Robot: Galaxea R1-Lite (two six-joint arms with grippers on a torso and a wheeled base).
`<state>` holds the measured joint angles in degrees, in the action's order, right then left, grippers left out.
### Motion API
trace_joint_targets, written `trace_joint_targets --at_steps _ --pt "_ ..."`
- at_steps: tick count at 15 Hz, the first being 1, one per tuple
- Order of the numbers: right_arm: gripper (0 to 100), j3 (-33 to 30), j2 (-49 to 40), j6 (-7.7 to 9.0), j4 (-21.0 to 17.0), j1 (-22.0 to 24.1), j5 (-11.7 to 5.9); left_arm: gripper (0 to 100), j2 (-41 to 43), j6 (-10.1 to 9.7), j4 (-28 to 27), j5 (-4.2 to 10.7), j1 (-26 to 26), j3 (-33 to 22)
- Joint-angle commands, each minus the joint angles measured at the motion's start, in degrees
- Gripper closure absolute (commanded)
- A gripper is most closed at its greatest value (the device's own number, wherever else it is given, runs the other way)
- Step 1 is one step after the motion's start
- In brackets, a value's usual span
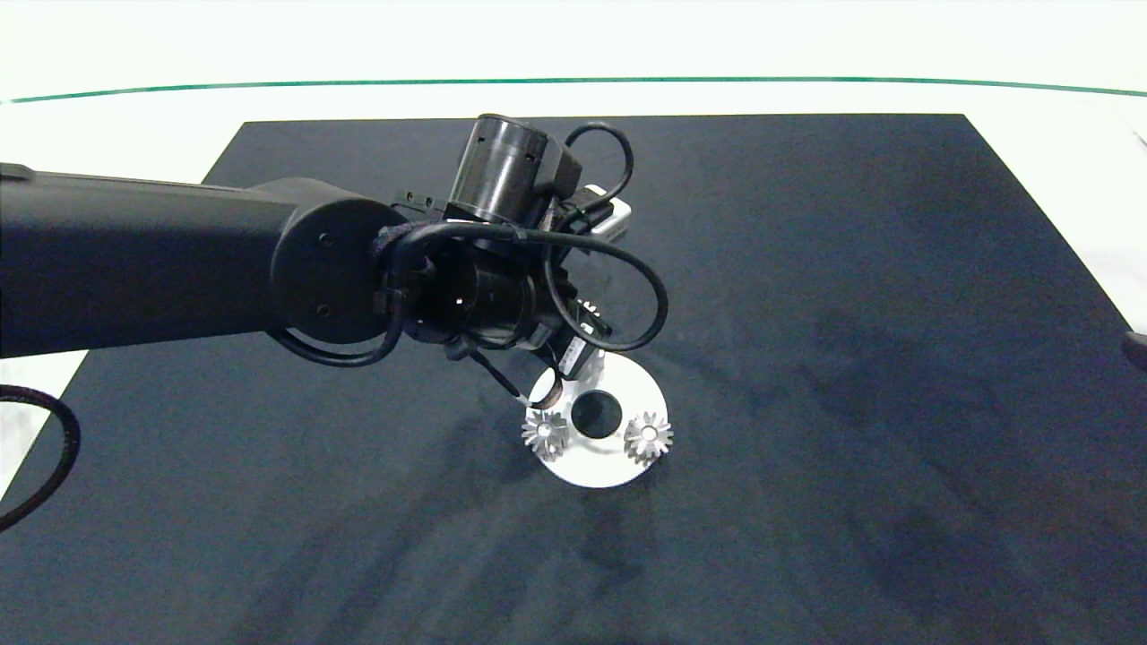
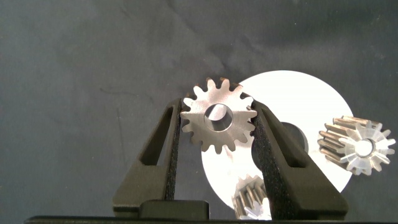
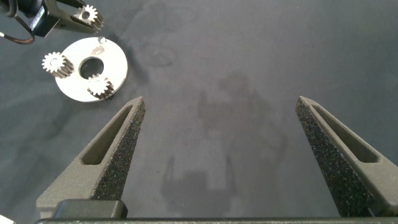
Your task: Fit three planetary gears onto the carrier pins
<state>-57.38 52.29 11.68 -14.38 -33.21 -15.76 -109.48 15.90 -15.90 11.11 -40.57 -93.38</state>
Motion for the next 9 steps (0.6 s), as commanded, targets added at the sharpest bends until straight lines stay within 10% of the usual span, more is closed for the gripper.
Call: trace_joint_targets --at_steps 1,9 --pt "0 0.08 0.10 0.10 -0.12 -0.02 -0.06 81 -0.47 0.10 -0.45 0.06 0.23 0.39" --pt "0 -0.10 0.19 0.19 -0.03 0.07 -0.15 81 -0.91 -0.08 -2.12 0.06 -1.53 -0.40"
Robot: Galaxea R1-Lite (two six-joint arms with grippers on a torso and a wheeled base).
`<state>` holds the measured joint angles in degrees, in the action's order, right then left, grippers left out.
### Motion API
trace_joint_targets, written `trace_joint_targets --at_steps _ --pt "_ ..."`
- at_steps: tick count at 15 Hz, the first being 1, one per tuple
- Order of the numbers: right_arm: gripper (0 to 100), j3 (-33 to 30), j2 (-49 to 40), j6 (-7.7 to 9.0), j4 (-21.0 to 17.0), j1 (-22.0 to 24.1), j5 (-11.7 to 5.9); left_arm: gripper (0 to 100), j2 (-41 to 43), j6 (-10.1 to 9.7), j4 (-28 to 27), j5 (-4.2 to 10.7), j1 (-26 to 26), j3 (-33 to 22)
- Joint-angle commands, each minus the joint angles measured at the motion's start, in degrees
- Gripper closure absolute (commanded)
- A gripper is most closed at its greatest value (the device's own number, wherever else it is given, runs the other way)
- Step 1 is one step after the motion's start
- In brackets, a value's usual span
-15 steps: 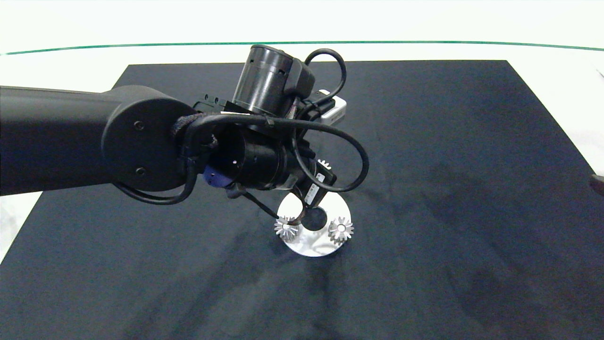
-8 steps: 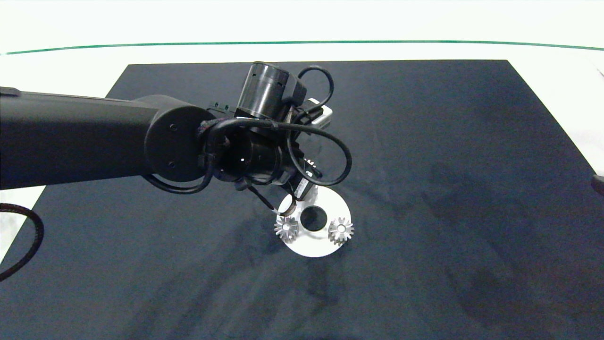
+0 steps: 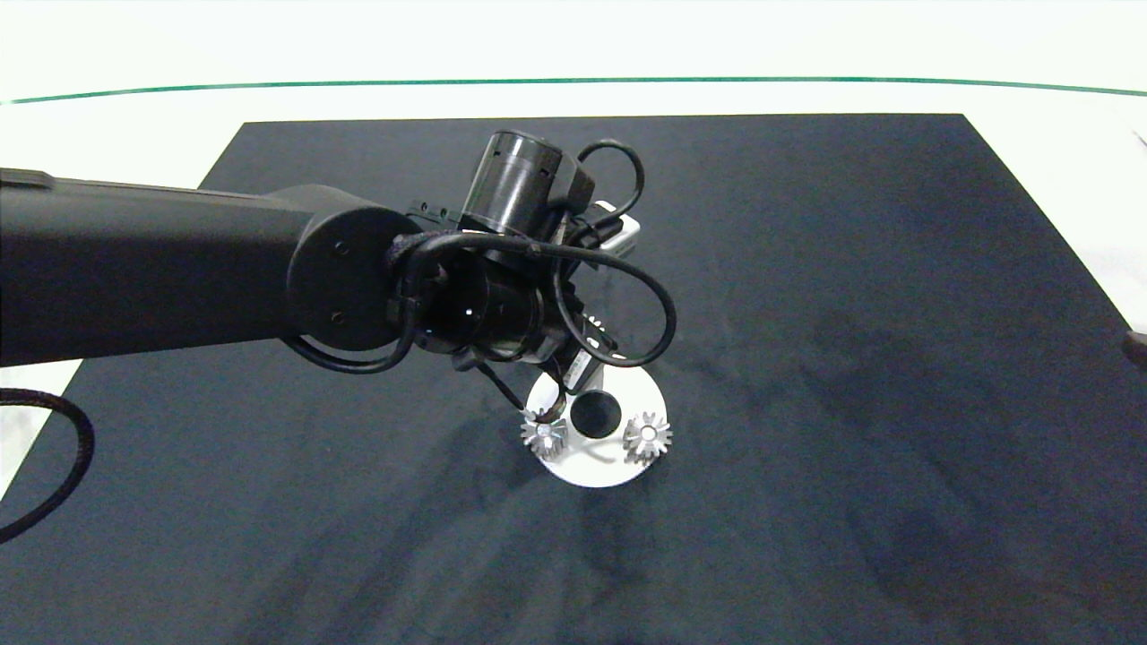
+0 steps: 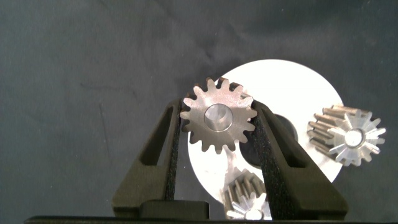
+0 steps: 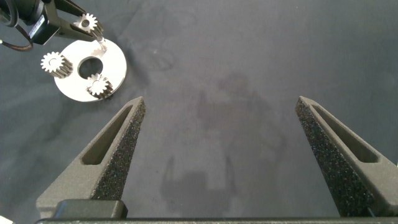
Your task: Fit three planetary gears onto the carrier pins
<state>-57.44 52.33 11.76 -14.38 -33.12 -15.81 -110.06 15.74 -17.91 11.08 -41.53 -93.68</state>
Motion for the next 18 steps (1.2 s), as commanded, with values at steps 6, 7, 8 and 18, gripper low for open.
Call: trace_joint_targets --at_steps 6,7,8,18 --pt "0 -0.04 0.05 0.10 -0.03 -0.01 -0.10 81 -1.12 0.17 -0.02 0.08 -0.83 -0.09" --pt "0 -0.04 0.05 0.10 -0.03 -0.01 -0.10 81 -1.48 0.17 0.07 0.08 -0.74 -0.18" --pt "0 -0.13 0.05 0.10 -0.03 -0.01 -0.10 81 -1.65 0.17 0.07 0.08 -0.65 -0.18" --pt "0 -0.39 -0.04 0.10 -0.03 -0.01 -0.10 81 -2.36 0.26 0.15 0.17 -0.83 -1.59"
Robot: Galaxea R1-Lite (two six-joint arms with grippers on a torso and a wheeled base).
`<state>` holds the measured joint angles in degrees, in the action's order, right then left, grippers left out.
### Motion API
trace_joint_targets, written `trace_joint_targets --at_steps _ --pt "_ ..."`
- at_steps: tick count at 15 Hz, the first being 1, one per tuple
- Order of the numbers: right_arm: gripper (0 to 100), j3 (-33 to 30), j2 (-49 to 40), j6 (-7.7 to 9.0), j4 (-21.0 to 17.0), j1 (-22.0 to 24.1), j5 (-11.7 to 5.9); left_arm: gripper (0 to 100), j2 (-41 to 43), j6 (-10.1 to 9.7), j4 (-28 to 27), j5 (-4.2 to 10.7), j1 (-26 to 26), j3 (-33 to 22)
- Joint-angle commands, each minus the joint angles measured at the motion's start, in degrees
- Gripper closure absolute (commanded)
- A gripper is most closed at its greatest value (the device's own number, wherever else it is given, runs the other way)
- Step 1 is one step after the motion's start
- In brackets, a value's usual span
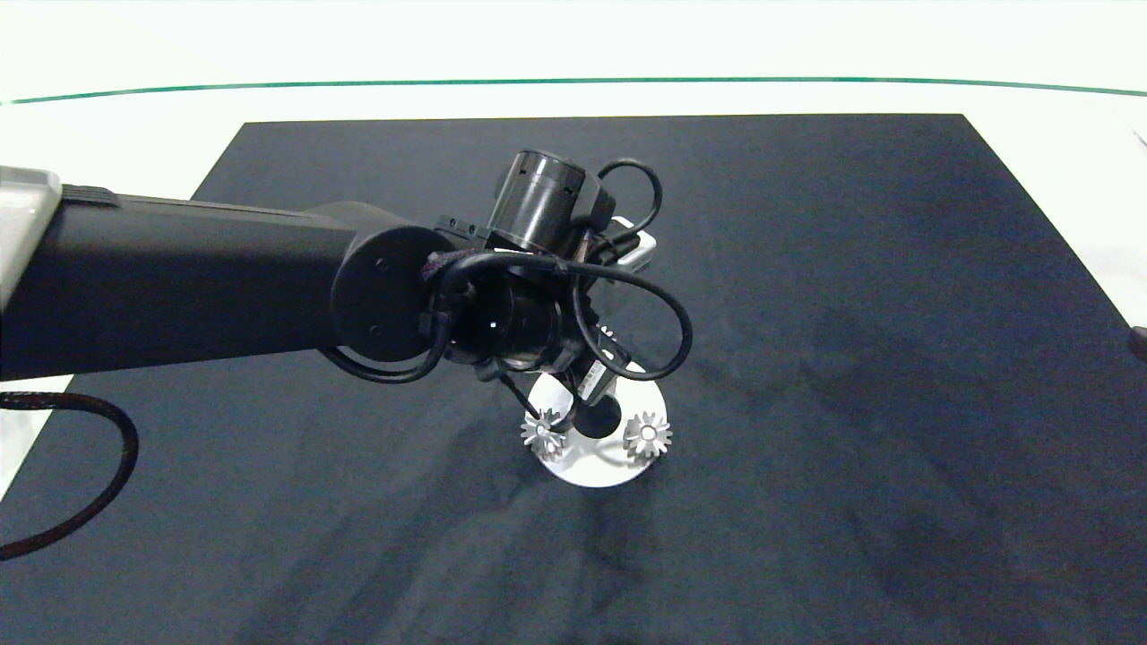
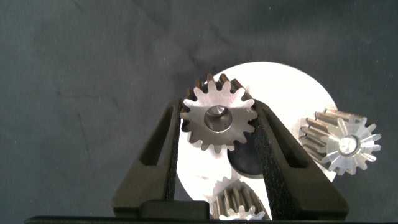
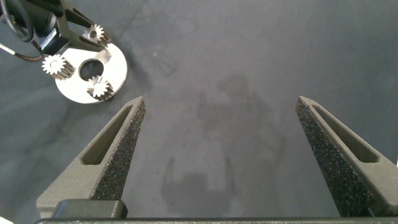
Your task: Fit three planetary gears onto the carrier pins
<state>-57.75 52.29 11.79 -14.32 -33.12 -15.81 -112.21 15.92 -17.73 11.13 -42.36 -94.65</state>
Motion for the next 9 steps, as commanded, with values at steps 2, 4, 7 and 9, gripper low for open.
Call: trace_joint_targets --at_steps 2,4,7,9 --pt "0 0.00 0.01 0.08 -0.09 -0.01 -0.10 81 -0.29 0.16 -0.12 0.12 0.00 -1.07" --pt "0 0.00 0.10 0.08 -0.09 -0.01 -0.10 81 -0.29 0.16 -0.20 0.12 0.00 -0.80" --pt "0 0.00 0.10 0.08 -0.09 -0.01 -0.10 81 -0.11 0.08 -0.20 0.12 0.00 -0.19" --pt "0 0.00 0.10 0.08 -0.09 -0.01 -0.10 81 -0.02 0.08 -0.20 0.12 0.00 -0.01"
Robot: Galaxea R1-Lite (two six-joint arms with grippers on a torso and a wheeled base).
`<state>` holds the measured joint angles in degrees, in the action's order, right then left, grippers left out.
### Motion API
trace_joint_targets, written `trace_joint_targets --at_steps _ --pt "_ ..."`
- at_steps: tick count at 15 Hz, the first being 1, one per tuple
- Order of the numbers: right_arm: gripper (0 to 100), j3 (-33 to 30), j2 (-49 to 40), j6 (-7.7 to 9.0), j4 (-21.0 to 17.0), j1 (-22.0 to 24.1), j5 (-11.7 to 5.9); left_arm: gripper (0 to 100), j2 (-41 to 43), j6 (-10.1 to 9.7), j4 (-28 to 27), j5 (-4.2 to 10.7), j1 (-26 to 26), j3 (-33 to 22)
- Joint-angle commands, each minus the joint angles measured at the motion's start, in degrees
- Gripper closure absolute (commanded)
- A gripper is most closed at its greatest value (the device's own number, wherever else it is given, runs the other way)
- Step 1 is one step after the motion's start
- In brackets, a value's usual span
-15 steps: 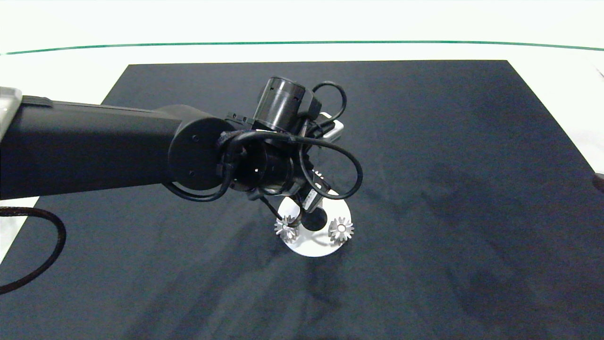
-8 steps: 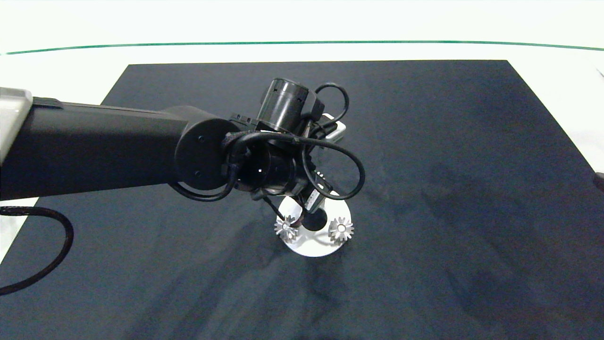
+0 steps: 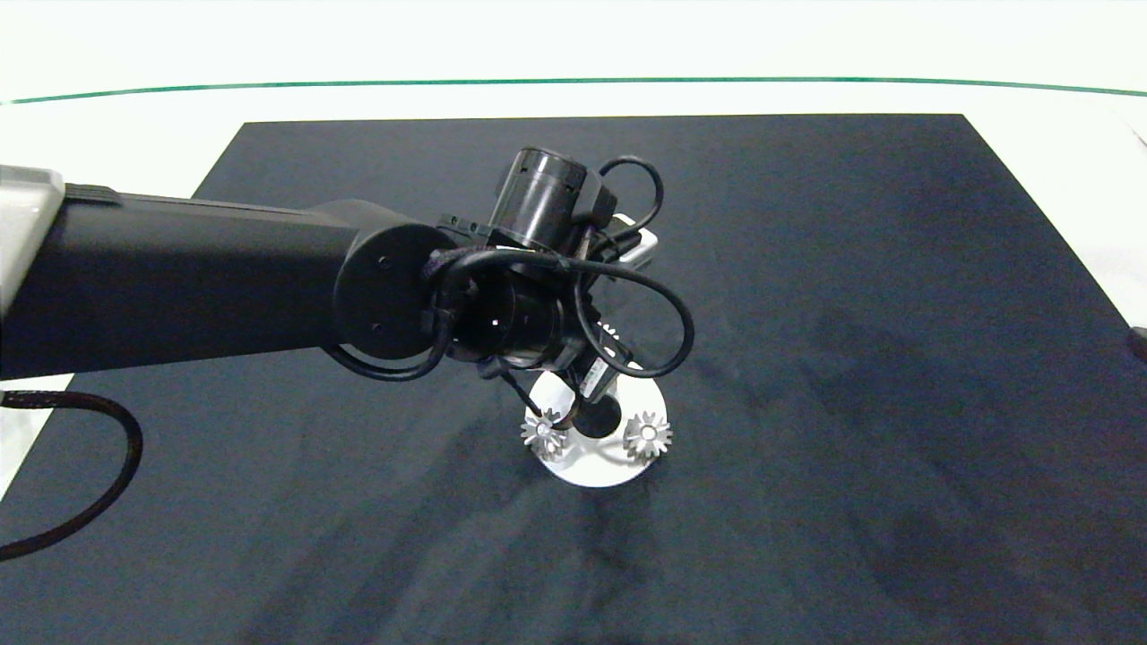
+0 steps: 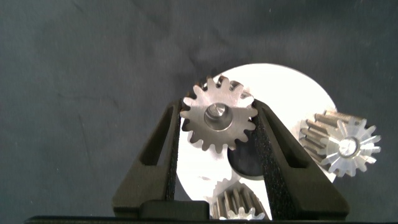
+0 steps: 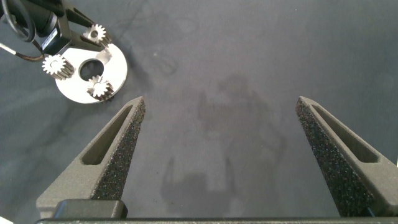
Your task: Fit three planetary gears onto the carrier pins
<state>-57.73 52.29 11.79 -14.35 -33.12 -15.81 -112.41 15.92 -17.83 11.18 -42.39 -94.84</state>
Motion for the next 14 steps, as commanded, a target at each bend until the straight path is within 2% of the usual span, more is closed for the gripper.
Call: trace_joint_targets --at_steps 1,8,9,14 --pt "0 -0.01 0.10 0.08 -0.07 -0.01 -0.10 81 0.09 0.08 -0.09 0.07 0.02 0.18" --pt "0 -0.01 0.10 0.08 -0.07 -0.01 -0.10 81 0.00 0.16 -0.09 0.07 -0.06 0.10" --pt "0 -0.01 0.19 0.08 -0.07 -0.01 -0.10 0 0.00 0.16 -0.09 0.07 -0.06 0.18" --pt "0 -0.10 0.01 0.08 -0.07 -0.01 -0.10 0 0.00 0.25 -0.09 0.16 -0.06 0.18"
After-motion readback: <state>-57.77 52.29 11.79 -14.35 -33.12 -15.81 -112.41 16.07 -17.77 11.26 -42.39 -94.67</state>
